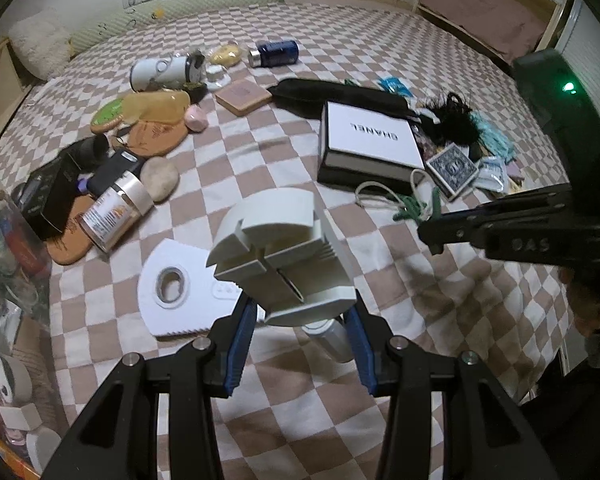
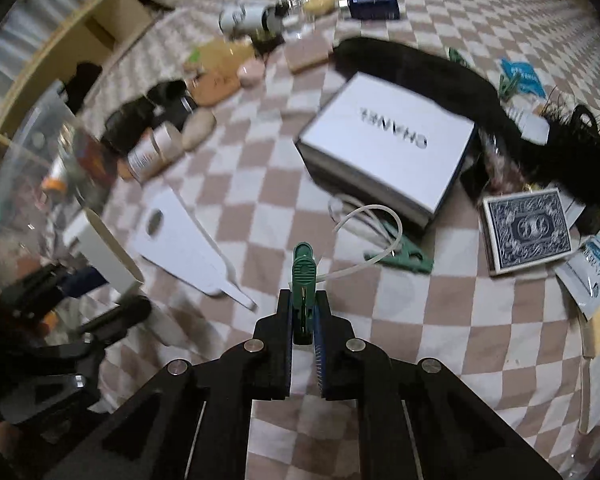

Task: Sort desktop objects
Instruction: 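Carry the green clip and white tool block up toward the clear bin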

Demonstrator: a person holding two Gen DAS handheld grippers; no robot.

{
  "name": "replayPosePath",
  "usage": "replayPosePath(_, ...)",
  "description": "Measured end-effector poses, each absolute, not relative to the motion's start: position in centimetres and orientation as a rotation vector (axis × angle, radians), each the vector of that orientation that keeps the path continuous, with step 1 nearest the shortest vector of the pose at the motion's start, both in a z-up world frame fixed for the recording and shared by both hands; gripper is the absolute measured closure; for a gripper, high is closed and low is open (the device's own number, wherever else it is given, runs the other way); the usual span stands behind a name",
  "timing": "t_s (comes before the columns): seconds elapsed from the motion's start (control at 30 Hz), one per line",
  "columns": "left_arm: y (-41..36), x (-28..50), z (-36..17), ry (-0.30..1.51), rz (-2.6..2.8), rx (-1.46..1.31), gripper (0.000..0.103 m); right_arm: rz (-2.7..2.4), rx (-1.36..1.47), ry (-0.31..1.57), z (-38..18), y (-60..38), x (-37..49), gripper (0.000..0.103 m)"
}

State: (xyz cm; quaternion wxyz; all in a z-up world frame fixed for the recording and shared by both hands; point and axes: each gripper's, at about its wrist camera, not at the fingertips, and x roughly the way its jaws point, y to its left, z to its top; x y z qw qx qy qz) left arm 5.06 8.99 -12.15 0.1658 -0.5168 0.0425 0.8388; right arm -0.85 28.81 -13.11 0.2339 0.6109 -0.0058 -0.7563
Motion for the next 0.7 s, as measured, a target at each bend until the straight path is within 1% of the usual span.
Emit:
replayPosePath(0.2, 7.6, 4.5, -9.0, 0.173, 2.494, -1.368, 0.059, -2.155, 1.518, -0.035, -9.1, 26.9, -0.8, 0.092)
replayPosePath(0.47, 3.9, 3.6, -4.5, 0.165, 2.663, -1.241, 0.059, -2.174, 1.366, 0.003, -4.8, 22.8, -0.8, 0.092)
replayPosePath(0.7, 0.4, 3.9, -0.9, 0.113, 2.771, -1.146, 0.059, -2.164, 1.227, 0.031, -1.6, 18.5, 0.0, 0.092)
